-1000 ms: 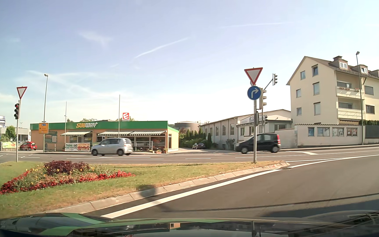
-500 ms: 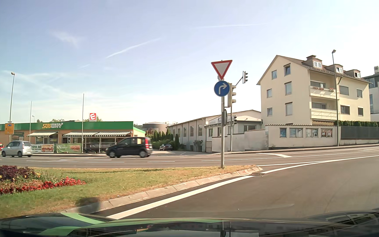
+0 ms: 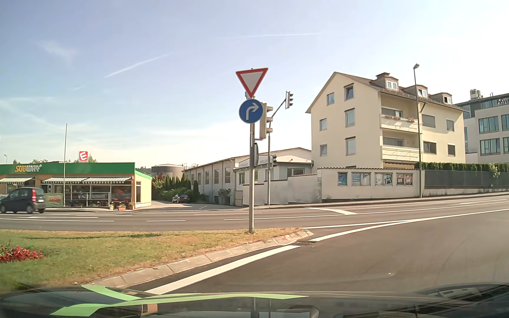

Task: Follow the waypoints while adhering to traffic rules and regulations

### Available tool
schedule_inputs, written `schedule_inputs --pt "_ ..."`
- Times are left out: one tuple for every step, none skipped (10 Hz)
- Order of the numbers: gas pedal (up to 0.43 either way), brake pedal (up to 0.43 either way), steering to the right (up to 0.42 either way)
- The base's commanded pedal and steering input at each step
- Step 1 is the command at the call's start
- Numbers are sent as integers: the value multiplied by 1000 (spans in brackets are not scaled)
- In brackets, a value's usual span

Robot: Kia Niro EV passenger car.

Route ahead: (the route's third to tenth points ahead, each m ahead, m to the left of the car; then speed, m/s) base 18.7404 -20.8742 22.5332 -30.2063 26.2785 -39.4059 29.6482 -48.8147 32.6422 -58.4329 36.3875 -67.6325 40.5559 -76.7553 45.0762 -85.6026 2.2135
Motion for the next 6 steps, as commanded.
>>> schedule_inputs --pt "0 140 403" --pt "0 140 407" --pt "98 140 411" --pt "150 140 416" --pt "177 128 422" --pt "240 91 426"
